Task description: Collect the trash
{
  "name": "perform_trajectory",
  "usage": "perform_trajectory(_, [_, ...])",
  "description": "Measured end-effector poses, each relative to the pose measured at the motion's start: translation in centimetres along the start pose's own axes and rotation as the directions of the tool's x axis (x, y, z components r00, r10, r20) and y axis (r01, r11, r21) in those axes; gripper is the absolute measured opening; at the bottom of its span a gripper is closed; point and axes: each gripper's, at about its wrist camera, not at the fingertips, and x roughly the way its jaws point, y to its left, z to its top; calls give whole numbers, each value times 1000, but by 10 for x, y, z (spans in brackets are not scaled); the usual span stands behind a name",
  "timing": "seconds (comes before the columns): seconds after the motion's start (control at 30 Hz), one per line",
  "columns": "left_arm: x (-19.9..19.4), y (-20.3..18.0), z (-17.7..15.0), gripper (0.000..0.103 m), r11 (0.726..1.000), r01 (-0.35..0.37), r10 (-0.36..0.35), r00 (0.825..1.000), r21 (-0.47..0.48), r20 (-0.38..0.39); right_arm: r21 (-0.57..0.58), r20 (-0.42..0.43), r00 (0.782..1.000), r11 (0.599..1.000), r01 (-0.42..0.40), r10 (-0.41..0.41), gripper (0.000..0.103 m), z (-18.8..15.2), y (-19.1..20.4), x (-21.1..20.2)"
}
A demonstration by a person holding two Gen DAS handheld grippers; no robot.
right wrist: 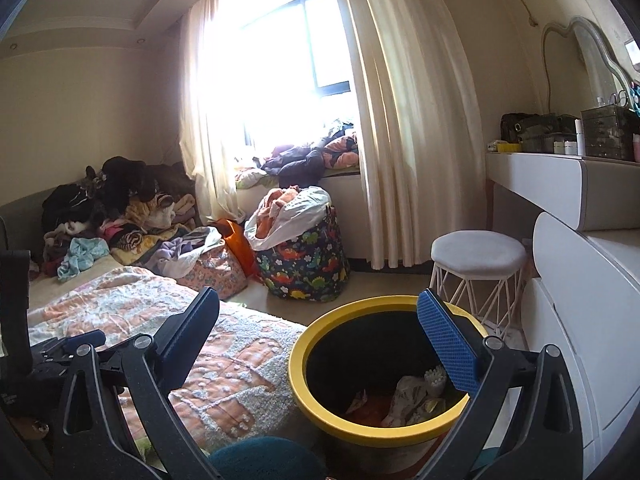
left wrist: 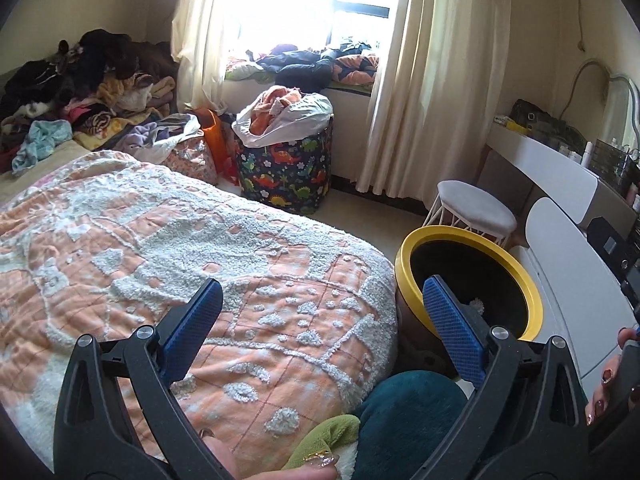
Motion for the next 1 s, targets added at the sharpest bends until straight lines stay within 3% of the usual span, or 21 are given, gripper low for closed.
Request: perform_trajectory(1.0, [-8,0,-3,92,1000,-20,20,999,7,40,5,9,1000,1000,18,-18,97,-9,0,0])
